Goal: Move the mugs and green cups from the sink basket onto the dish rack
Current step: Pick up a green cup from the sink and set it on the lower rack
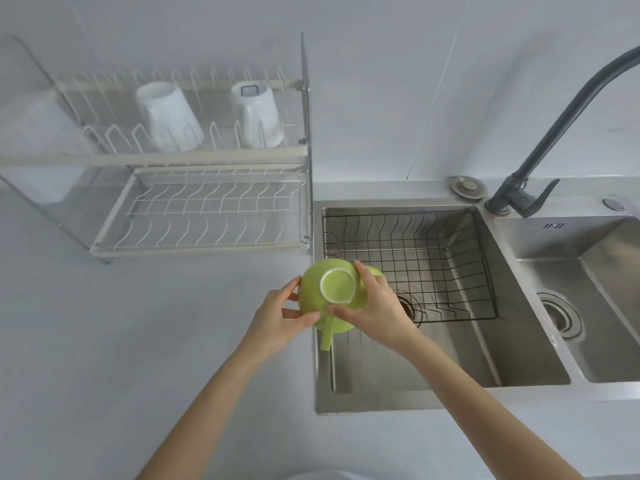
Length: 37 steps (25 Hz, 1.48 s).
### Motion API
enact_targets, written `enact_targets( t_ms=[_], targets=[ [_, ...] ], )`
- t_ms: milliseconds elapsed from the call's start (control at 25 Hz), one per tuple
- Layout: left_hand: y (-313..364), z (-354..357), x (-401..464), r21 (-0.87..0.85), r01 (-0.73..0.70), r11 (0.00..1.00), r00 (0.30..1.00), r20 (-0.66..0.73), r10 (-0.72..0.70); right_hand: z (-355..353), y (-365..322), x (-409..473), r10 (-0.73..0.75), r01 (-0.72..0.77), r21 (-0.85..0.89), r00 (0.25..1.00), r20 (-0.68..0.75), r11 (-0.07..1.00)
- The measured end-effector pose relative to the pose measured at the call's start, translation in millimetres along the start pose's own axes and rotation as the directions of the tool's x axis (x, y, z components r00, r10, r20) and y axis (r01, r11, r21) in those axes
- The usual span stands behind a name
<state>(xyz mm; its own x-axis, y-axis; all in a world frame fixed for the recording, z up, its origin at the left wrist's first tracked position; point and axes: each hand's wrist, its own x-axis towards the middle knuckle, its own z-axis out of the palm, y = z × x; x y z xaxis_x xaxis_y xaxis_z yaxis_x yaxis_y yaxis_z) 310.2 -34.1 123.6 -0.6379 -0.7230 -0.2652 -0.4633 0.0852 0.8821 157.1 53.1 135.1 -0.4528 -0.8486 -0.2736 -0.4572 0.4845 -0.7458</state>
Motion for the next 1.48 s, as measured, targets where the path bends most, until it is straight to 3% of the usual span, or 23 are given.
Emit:
enact_targets(
  t_ms=[120, 280, 680, 1240, 1480],
  targets=[
    [-12, -26, -7, 0.077, -0.035, 0.996, 0.999, 0.042, 0.032, 21, -18, 3, -0.002, 0.002, -0.012, 1.0, 0.0, 1.0],
    [-26, -58, -5, 0.181, -0.094, 0.979, 0.995, -0.019, 0.099, 46, -44, 11, -0.034, 0.034, -0.022, 0.999, -0.019, 0.999],
    [-42, -110, 31, 0.212, -0.185, 0.96, 0.974, -0.092, 0.208, 72, -103, 54, -0.106, 0.102, -0.115, 0.994, -0.03, 0.988],
    [-21, -133, 118, 0.351, -0.121, 0.929, 0.986, -0.063, 0.153, 47, -125, 153, 0.021, -0.005, -0.238, 0.998, 0.063, 0.971],
    [-20, -131, 141, 0.346, -0.073, 0.935, 0.994, -0.05, 0.096, 46, -124, 178, 0.039, -0.025, -0.184, 0.997, 0.073, 0.983]
  ],
)
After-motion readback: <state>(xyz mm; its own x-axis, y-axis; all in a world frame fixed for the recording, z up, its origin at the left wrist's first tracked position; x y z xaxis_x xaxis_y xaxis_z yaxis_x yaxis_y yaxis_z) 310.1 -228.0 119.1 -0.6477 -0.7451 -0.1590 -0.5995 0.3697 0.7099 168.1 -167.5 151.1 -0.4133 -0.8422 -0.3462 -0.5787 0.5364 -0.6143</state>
